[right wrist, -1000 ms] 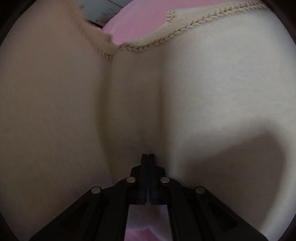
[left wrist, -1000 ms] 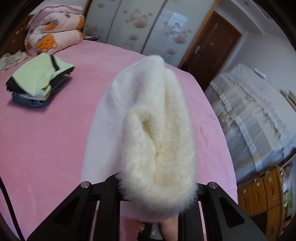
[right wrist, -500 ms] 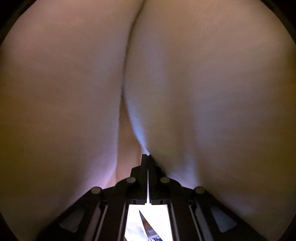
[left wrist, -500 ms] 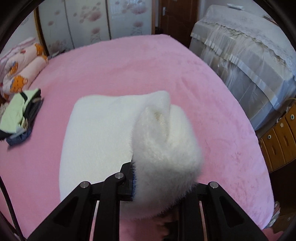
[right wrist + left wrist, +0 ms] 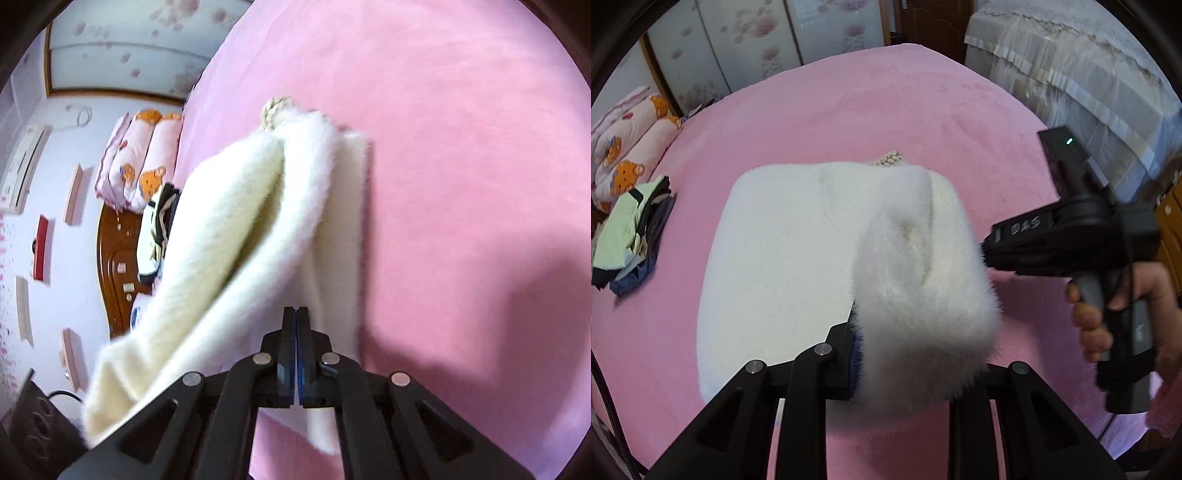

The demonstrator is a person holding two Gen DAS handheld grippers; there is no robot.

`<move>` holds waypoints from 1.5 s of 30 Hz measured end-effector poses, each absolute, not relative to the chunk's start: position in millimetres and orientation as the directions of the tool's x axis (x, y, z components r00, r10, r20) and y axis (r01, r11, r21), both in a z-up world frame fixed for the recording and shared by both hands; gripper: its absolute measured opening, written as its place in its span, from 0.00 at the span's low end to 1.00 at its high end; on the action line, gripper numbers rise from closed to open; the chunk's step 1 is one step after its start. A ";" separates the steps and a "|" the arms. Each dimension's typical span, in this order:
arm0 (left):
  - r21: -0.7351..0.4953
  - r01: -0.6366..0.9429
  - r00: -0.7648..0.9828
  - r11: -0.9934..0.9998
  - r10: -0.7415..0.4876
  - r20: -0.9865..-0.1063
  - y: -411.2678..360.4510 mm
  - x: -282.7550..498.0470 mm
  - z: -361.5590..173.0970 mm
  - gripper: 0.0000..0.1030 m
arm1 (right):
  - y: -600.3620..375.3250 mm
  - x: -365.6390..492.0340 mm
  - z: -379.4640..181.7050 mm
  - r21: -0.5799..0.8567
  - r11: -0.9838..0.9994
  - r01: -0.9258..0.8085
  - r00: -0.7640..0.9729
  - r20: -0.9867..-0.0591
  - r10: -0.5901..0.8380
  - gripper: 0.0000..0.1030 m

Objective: Fold large clothes

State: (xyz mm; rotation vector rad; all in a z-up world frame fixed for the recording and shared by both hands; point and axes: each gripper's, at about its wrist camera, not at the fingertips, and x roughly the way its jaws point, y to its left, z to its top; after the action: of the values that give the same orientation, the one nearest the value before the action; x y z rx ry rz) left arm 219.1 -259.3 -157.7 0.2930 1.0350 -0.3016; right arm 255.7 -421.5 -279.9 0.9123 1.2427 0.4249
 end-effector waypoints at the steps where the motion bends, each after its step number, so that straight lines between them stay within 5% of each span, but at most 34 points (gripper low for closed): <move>1: 0.108 0.385 0.481 0.917 -0.099 -0.871 -261.0 217.0 -160.5 0.20 | -418.6 247.7 -279.8 0.772 0.600 0.213 0.320 -0.635 0.703 0.07; 5: 0.138 0.409 0.495 0.902 -0.092 -0.864 -262.9 210.6 -167.0 0.21 | -435.6 241.4 -278.0 0.720 0.616 0.321 0.349 -0.694 0.630 0.07; 9: 0.177 0.448 0.507 0.876 -0.085 -0.858 -265.5 205.0 -175.9 0.24 | -450.4 251.3 -284.2 0.734 0.556 0.389 0.382 -0.678 0.628 0.31; 13: 0.235 0.479 0.528 0.845 -0.064 -0.847 -272.4 196.5 -190.9 0.26 | -437.2 281.6 -276.4 0.771 0.510 0.382 0.389 -0.635 0.667 0.45; 15: 0.267 0.491 0.541 0.829 -0.050 -0.840 -275.9 192.3 -196.5 0.26 | -441.5 289.8 -276.3 0.770 0.517 0.373 0.361 -0.634 0.684 0.61; 17: 0.277 0.494 0.547 0.824 -0.047 -0.836 -277.2 190.4 -198.5 0.27 | -448.9 294.3 -276.7 0.755 0.545 0.365 0.337 -0.653 0.678 0.62; 27: 0.305 0.495 0.559 0.813 -0.030 -0.829 -284.0 185.0 -200.9 0.27 | -422.8 341.1 -253.5 0.698 0.644 0.313 0.312 -0.716 0.624 0.61; 28: 0.314 0.498 0.568 0.808 -0.030 -0.823 -284.9 183.9 -200.6 0.27 | -421.3 345.8 -250.5 0.683 0.667 0.296 0.295 -0.730 0.616 0.57; 30: 0.334 0.498 0.594 0.801 -0.034 -0.804 -288.0 180.0 -198.5 0.27 | -411.6 356.4 -242.3 0.631 0.731 0.260 0.274 -0.774 0.571 0.29; 32: 0.339 0.502 0.614 0.796 -0.052 -0.787 -292.7 175.1 -193.7 0.27 | -402.8 363.2 -229.7 0.589 0.784 0.194 0.279 -0.800 0.532 0.24; 40: 0.353 0.551 0.647 0.756 -0.121 -0.753 -310.4 187.1 -195.7 0.28 | -401.6 382.8 -207.7 0.548 0.836 -0.023 0.389 -0.766 0.512 0.20; 45: 0.279 0.626 0.566 0.728 -0.179 -0.804 -324.8 201.7 -219.4 0.29 | -435.5 394.7 -249.6 0.520 0.845 0.125 0.358 -0.818 0.450 0.20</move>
State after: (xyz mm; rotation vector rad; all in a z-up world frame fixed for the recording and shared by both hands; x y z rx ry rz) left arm 201.7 -324.8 -219.4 0.5920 0.8438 -0.5073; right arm 394.7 -435.5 -249.6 0.5574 1.2022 0.2246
